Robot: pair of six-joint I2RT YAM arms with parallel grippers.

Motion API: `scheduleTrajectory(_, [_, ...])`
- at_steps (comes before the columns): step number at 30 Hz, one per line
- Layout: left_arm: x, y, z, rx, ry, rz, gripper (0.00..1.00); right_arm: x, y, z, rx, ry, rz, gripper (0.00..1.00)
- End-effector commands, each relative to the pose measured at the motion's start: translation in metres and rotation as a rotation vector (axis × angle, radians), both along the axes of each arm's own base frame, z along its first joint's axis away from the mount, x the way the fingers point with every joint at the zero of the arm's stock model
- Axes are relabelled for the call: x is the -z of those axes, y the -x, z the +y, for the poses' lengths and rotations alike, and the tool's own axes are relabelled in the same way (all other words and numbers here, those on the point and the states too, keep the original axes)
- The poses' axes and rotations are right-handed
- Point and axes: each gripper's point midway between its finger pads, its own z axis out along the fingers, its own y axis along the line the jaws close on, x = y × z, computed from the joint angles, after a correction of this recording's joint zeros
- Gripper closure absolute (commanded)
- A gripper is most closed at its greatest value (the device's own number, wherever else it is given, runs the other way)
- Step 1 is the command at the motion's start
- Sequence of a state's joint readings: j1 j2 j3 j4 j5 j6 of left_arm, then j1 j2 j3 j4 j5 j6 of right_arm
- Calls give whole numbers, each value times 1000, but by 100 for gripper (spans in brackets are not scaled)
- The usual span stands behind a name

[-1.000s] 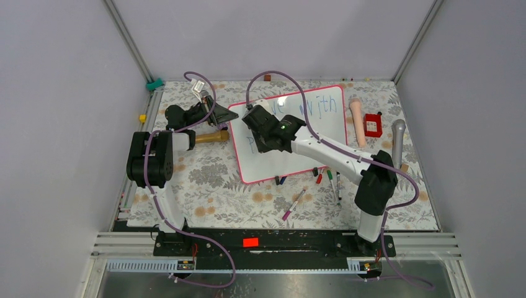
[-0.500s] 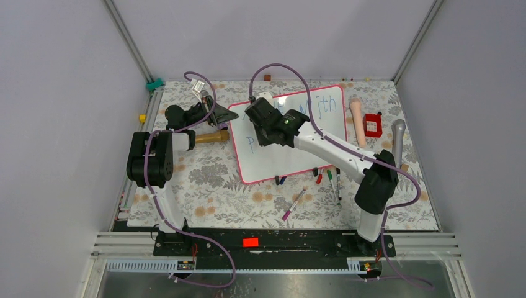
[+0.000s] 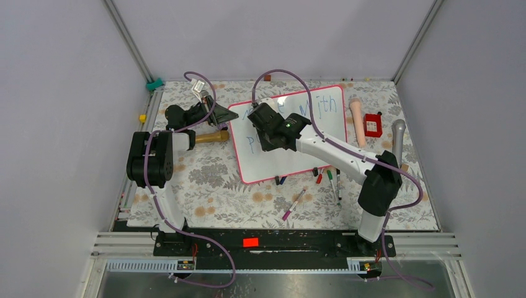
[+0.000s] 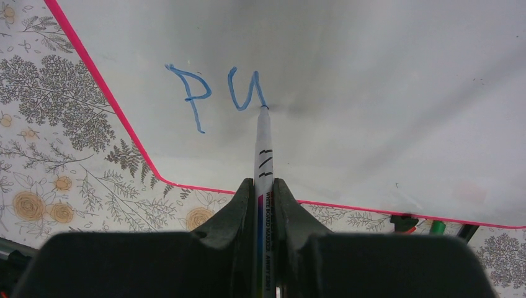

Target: Write a sentence on the whiteboard

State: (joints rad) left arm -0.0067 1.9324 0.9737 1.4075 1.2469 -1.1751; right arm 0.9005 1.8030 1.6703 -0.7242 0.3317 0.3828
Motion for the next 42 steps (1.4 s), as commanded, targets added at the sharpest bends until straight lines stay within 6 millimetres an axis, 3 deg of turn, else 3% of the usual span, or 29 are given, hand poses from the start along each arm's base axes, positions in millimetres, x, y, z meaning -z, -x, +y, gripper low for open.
scheduleTrajectory(1, [-22,7,-2,36,-16,-130,100,-31,-14,-10,44,-34,-99,100])
scheduleTrajectory(11, [-22,7,-2,37,-17,-132,100,-47,-25,-5,34,-52,-151,100])
scheduleTrajectory(19, [-22,8,-3,39,-18,-132,100,-38,-35,-6,54,-18,-156,100])
scheduleTrajectory(34, [-24,7,-2,42,-19,-138,100,-10,-10,-21,56,-3,-58,100])
scheduleTrajectory(42, [-23,8,-2,41,-19,-136,100,-21,-19,-14,58,-9,-91,100])
